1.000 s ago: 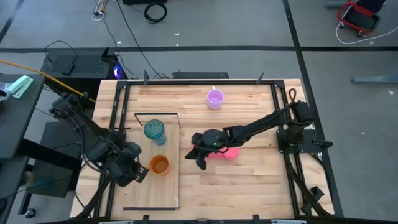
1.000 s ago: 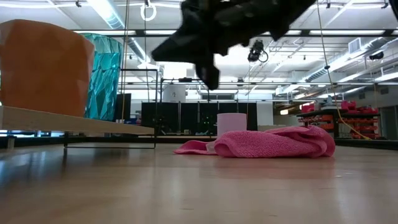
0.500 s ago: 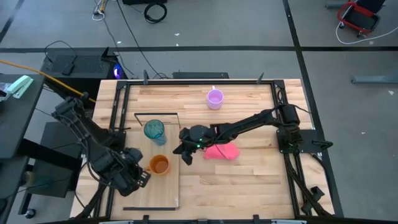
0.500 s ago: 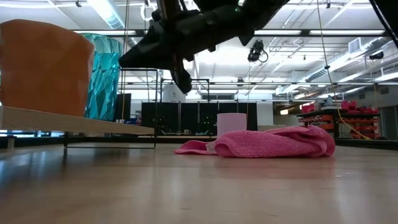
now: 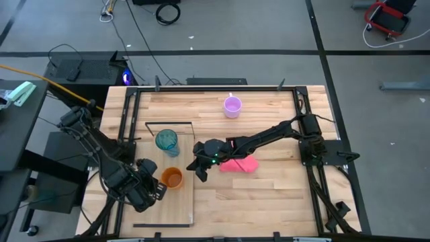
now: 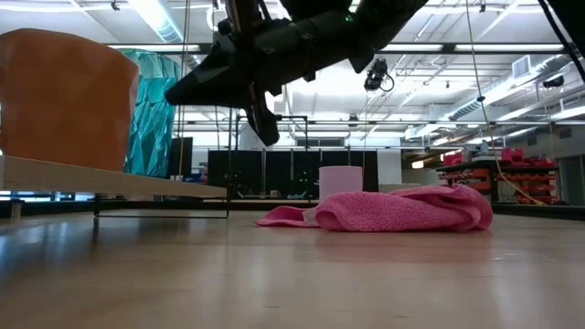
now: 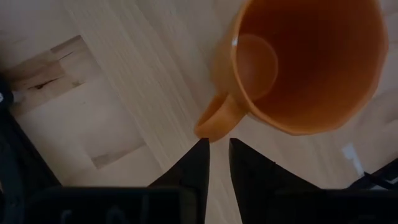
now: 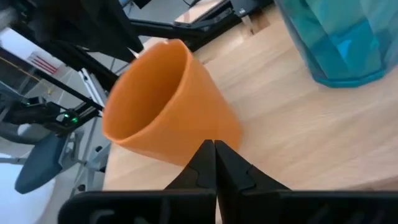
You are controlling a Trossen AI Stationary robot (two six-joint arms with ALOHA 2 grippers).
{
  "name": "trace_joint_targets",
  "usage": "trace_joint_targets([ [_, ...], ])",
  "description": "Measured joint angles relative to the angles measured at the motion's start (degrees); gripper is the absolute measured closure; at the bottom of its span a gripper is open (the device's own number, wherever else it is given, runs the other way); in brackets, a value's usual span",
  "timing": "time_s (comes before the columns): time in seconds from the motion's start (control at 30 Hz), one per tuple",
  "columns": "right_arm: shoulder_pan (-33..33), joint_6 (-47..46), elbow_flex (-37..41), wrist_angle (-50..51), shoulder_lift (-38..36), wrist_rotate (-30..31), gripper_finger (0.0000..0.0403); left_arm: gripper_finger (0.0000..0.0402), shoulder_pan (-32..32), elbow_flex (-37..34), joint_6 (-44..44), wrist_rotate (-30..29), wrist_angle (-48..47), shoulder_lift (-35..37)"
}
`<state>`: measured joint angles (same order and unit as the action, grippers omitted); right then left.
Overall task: Stack small to large cups/mugs on shelf
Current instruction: Put the orange mug on the shelf
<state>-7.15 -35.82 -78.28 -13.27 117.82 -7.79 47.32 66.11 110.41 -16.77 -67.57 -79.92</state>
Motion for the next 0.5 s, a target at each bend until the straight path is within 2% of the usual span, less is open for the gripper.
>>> trace_joint_targets([
  [0.5, -1.07, -0.13, 0.00, -3.75, 0.37, -0.19, 0.0402, 0.0349, -2.80, 0.00, -1.40, -0.13, -0.33, 0.00],
])
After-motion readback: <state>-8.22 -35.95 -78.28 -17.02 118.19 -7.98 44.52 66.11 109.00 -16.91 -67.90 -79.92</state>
